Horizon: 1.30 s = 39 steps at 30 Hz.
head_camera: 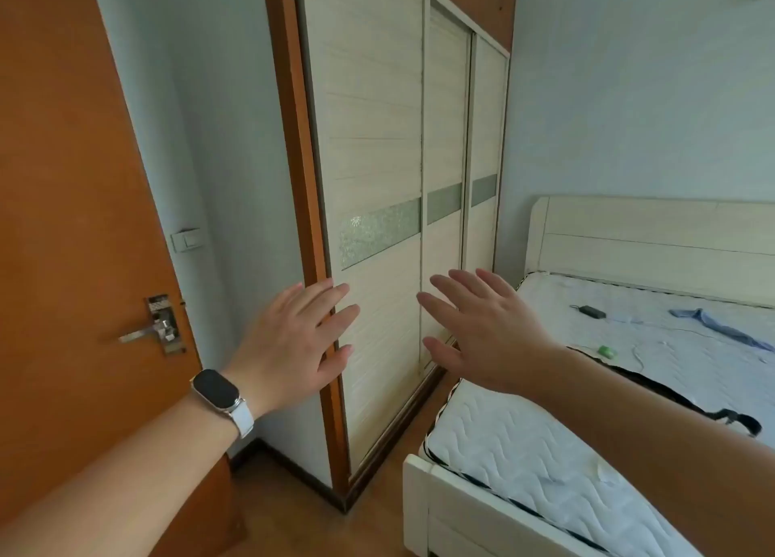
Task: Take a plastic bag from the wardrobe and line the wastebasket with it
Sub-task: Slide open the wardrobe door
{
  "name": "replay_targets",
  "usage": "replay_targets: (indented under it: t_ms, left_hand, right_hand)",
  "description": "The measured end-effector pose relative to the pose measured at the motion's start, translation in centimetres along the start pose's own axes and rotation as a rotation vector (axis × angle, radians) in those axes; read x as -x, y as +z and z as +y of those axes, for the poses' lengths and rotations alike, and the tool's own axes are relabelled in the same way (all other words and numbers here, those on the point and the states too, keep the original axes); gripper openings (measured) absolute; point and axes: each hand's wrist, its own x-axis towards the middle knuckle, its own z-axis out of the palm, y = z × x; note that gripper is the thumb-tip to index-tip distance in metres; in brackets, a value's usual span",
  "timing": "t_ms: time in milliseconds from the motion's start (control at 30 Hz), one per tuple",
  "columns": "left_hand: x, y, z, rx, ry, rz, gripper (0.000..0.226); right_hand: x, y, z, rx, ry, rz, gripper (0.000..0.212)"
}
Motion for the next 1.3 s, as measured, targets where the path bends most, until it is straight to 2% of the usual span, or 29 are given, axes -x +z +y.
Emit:
replay_targets:
  t_ms: [400,833,1300]
  left_hand:
    - [-0.7,8.4,-3.8,0.020,-0.032,-0.113,0.052]
    - [-5.5,21.6,-17.5,0.081,-0.106,-0.189,0.056]
    - [-14.1,30.3,-20.6,0.120,-0.047,-0.184,0.052]
  right_hand:
    - [-5.4,9.6,-0.9,-0.148,-0.013,-0.106,0.059]
    - [-19.0,20.5,-1.2,-0.088,-0.039,-0.212,0.054]
    - [-25.8,29.6,2.8,-0.154,-0.014,-0.185,0.053]
